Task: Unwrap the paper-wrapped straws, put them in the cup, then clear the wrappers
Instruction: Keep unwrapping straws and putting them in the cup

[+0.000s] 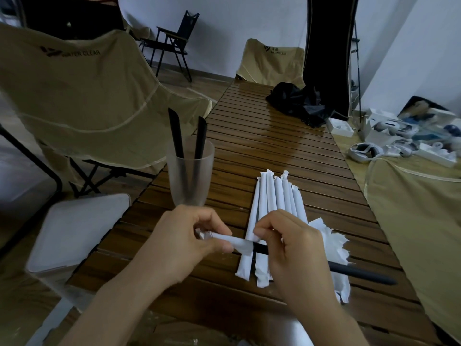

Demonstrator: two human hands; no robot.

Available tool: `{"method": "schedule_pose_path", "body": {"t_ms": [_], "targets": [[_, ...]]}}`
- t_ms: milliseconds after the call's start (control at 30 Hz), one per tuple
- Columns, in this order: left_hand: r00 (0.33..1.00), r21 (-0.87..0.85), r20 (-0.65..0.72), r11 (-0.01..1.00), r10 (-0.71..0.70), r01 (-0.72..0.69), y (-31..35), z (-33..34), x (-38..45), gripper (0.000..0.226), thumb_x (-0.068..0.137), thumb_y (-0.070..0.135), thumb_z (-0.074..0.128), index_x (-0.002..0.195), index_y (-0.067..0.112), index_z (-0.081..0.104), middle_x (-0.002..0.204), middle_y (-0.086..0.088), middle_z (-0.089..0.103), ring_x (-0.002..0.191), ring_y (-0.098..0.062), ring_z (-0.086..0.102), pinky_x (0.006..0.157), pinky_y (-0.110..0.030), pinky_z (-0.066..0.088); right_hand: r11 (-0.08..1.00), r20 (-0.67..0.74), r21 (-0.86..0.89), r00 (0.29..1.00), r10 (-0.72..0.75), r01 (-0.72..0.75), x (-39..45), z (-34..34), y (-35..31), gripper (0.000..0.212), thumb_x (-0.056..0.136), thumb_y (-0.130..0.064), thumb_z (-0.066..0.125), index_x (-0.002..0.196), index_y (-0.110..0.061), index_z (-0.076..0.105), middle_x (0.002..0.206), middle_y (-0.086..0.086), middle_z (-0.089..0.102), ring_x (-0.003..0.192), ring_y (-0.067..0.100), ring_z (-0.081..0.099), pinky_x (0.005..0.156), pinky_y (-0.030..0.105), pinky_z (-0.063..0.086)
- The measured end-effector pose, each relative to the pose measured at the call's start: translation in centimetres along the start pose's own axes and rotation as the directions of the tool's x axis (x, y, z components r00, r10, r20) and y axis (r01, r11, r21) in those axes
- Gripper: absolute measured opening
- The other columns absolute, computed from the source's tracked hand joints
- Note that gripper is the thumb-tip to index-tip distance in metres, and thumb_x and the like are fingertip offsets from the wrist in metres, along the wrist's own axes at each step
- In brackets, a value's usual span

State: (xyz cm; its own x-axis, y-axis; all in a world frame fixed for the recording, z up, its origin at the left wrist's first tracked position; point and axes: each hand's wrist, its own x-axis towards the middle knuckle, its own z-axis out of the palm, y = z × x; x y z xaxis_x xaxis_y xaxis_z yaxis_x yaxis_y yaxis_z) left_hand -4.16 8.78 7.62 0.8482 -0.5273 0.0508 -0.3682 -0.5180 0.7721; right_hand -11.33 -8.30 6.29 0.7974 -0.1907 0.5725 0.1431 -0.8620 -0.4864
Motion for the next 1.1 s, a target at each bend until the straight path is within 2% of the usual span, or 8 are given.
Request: {"method": "schedule_pose_path", "body": {"t_ms": [100, 267, 433, 700, 800, 900, 1033, 1100], "targets": [[0.999, 0.007, 0.029, 1.000, 0.016, -0.016, 0.0, 0.2, -0.1, 0.010, 0.076, 0.044, 0.071, 0.083, 0.039, 0.066, 0.088, 0.024, 0.065, 0.088, 0.014, 0.054, 0.070, -0.012, 0.038, 0.998, -0.014, -0.067, 1.000, -0.024, 0.023, 0.0, 0.1, 0.3, 0.030, 0.083, -0.005, 0.064, 0.073, -0.031, 0.055, 0.072, -0.014, 0.059, 0.064, 0.006, 0.058, 0.055, 0.022, 0.051], [0.988, 0.013, 0.148, 0.999, 0.037, -0.040, 0.2, 0.3, -0.2, 0.030, 0.079, 0.062, 0.043, 0.093, 0.043, 0.062, 0.087, 0.023, 0.065, 0.084, 0.008, 0.063, 0.071, -0.012, 0.044, 0.987, 0.048, -0.125, 0.995, -0.093, 0.098, 0.1, -0.1, 0.2, 0.006, 0.076, -0.017, 0.058, 0.076, -0.021, 0.063, 0.073, -0.009, 0.061, 0.059, 0.008, 0.057, 0.049, 0.027, 0.054], [0.992, 0.043, 0.088, 0.995, 0.089, -0.093, 0.3, 0.2, -0.2, 0.009, 0.087, 0.046, 0.056, 0.087, 0.045, 0.065, 0.086, 0.025, 0.065, 0.091, 0.013, 0.056, 0.074, -0.011, 0.038, 0.985, 0.025, -0.147, 0.996, -0.086, 0.089, 0.1, 0.0, 0.3, 0.019, 0.074, -0.003, 0.073, 0.077, -0.019, 0.063, 0.073, -0.007, 0.062, 0.058, 0.010, 0.059, 0.046, 0.027, 0.053], [0.992, 0.058, 0.083, 0.993, 0.097, -0.102, 0.5, 0.3, -0.2, 0.004, 0.085, 0.044, 0.061, 0.083, 0.048, 0.062, 0.086, 0.029, 0.062, 0.095, 0.018, 0.049, 0.068, -0.007, 0.033, 0.972, 0.001, -0.214, 0.995, 0.095, -0.093, 0.4, -1.2, 2.2, 0.019, 0.084, -0.007, 0.068, 0.072, -0.021, 0.060, 0.066, -0.010, 0.057, 0.055, 0.008, 0.053, 0.048, 0.030, 0.048], [0.994, 0.055, 0.070, 0.995, 0.078, -0.082, 0.4, 0.4, -0.1, 0.003, 0.085, 0.044, 0.062, 0.083, 0.047, 0.063, 0.087, 0.026, 0.063, 0.094, 0.016, 0.051, 0.072, -0.008, 0.034, 0.984, 0.170, 0.010, 0.970, 0.175, -0.180, 0.8, -2.2, 1.5, 0.018, 0.086, -0.042, 0.053, 0.080, -0.029, 0.063, 0.065, -0.017, 0.059, 0.057, 0.004, 0.056, 0.050, 0.014, 0.040], [0.996, 0.039, 0.060, 0.997, 0.068, -0.070, 0.4, 0.5, 0.0, 0.004, 0.085, 0.043, 0.061, 0.087, 0.044, 0.064, 0.086, 0.024, 0.064, 0.089, 0.009, 0.058, 0.079, -0.013, 0.042, 0.977, 0.475, 0.057, 0.866, 0.156, -0.207, 1.0, -2.4, 0.4, 0.047, 0.069, -0.068, 0.047, 0.104, -0.040, 0.063, 0.084, -0.025, 0.062, 0.074, -0.003, 0.059, 0.061, 0.013, 0.048], [0.996, 0.040, 0.054, 0.996, 0.074, -0.076, 0.3, 0.6, 0.0, 0.004, 0.084, 0.043, 0.063, 0.086, 0.043, 0.067, 0.088, 0.025, 0.065, 0.092, 0.010, 0.056, 0.078, -0.012, 0.039, 0.999, 0.496, 0.012, 0.868, 0.036, -0.049, 0.6, -1.6, 0.3, 0.013, 0.086, -0.035, 0.066, 0.097, -0.033, 0.072, 0.085, -0.022, 0.065, 0.075, -0.003, 0.058, 0.067, 0.010, 0.046], [0.996, 0.041, 0.058, 0.997, 0.069, -0.071, 0.4, 0.7, -0.1, 0.005, 0.083, 0.045, 0.063, 0.086, 0.043, 0.067, 0.091, 0.026, 0.065, 0.093, 0.011, 0.055, 0.076, -0.008, 0.035, 0.997, 0.451, 0.063, 0.893, 0.004, -0.036, 0.6, -1.6, 0.5, 0.013, 0.087, -0.025, 0.062, 0.086, -0.029, 0.075, 0.076, -0.020, 0.066, 0.070, -0.001, 0.061, 0.063, 0.013, 0.048]]}}
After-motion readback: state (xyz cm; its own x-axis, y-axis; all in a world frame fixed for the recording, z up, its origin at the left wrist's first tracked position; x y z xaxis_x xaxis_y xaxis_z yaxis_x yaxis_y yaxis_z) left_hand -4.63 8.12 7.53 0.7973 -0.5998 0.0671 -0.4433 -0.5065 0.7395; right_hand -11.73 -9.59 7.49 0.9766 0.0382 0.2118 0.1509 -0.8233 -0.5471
